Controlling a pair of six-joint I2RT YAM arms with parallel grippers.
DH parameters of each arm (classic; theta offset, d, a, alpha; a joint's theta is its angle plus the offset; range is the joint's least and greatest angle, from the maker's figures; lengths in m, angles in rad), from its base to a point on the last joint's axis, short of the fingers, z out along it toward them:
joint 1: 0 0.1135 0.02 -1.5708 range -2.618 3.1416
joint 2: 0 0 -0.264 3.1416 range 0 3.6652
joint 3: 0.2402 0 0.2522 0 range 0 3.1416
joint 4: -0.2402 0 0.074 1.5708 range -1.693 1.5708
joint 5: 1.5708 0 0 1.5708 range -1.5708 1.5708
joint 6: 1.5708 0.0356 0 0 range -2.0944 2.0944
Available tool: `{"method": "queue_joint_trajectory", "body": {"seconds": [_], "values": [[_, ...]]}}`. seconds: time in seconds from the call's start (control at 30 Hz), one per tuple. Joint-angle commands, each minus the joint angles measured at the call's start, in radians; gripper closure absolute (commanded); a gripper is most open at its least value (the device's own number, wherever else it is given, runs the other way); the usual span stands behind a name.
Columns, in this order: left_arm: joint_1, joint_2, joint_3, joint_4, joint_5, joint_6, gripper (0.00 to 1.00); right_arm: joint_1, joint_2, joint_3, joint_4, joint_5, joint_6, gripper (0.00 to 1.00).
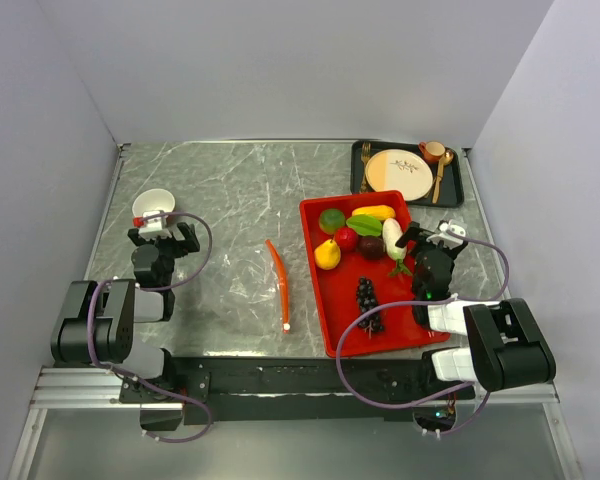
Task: Place the food in the zip-top bag and seal the zipper
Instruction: Adjust the zipper food storage bag at the center of the board.
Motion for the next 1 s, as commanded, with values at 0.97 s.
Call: {"method": "queue_joint_trajectory", "body": {"seconds": [0.97], "values": [[0.008,-0.528,0.308,-1.05,-0.135,-0.505,0.01,0.081,-0.419,0.352,-1.08,0.013,0.347,0.0]]}}
